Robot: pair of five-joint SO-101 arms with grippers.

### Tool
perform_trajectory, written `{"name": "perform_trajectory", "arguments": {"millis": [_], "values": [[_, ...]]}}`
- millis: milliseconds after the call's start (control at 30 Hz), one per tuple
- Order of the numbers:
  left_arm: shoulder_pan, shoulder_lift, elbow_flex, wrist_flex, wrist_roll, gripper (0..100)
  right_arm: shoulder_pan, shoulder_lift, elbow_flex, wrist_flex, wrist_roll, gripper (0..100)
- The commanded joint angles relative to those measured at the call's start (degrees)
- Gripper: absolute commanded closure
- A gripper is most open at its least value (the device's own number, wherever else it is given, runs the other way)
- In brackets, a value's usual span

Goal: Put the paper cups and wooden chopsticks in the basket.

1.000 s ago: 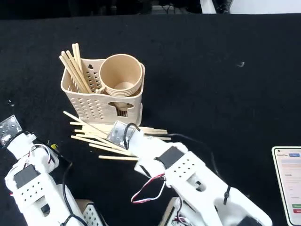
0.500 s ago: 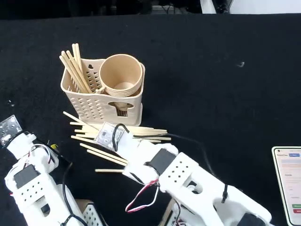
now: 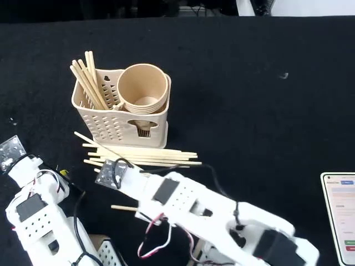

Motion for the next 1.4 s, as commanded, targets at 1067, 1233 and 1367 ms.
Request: {"name": "perform_trajectory", "arguments": {"millis": [1067,1233,1367], "values": [[0.4,-0.9,-0.7,-0.8,0.1,76,3.9,16.6,-14.6,-1.4,4.7,85.1],[0.4,-0.9,-0.7,-0.8,0.1,76,3.8,14.0,-20.9,7.5,4.6,85.1],[0.4,-0.9,-0.7,-0.8,0.1,76,2.2,8.9,-23.5,13.0,1.2,85.1]]}}
